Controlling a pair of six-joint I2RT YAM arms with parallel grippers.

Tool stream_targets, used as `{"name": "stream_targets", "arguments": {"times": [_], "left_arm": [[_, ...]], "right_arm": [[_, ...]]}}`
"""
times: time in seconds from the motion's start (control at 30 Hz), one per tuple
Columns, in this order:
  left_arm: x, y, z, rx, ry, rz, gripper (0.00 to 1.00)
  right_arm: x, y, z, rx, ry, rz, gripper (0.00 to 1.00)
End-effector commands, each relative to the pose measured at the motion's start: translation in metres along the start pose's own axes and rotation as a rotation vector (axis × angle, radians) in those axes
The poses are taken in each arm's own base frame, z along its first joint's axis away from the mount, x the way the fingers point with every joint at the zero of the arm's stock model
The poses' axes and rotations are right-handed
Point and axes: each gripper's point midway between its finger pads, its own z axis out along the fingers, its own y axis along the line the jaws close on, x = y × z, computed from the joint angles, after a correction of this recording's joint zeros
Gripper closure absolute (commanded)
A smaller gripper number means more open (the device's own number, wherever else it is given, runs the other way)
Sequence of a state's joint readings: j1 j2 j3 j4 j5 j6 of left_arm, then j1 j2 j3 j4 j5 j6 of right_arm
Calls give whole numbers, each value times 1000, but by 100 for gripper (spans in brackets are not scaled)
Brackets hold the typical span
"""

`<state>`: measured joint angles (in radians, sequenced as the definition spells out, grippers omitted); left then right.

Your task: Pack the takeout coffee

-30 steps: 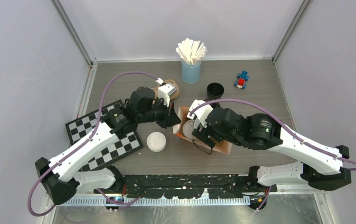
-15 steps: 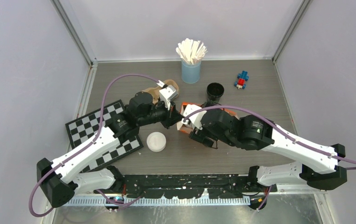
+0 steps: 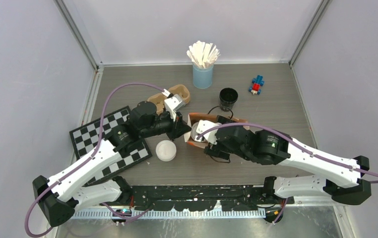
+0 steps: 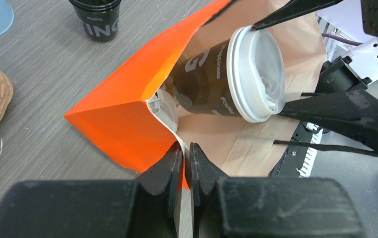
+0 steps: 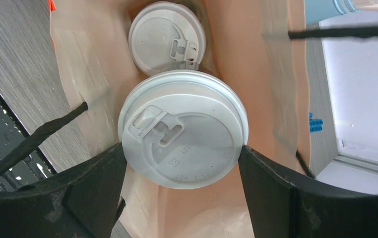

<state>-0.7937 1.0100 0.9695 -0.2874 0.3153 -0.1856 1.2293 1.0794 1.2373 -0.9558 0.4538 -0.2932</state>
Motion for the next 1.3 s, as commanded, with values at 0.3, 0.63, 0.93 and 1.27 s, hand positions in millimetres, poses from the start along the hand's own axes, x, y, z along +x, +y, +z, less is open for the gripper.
{"name": "stream_targets", "arguments": {"times": [0.3, 0.63, 0.93, 1.27], "left_arm": [[17, -6, -10, -3, 90, -100, 59], [26, 0, -11, -45, 101, -131, 57], [16, -6, -14, 17, 10, -3, 95], [15, -6, -9, 59, -54, 115, 95]], "right_arm": [[-12, 10, 5, -54, -56, -46, 16], [-16, 11, 18, -40, -68, -85, 15], [1, -11, -14, -11, -36, -206, 14], [29, -11, -22, -51, 82, -324, 13]]}}
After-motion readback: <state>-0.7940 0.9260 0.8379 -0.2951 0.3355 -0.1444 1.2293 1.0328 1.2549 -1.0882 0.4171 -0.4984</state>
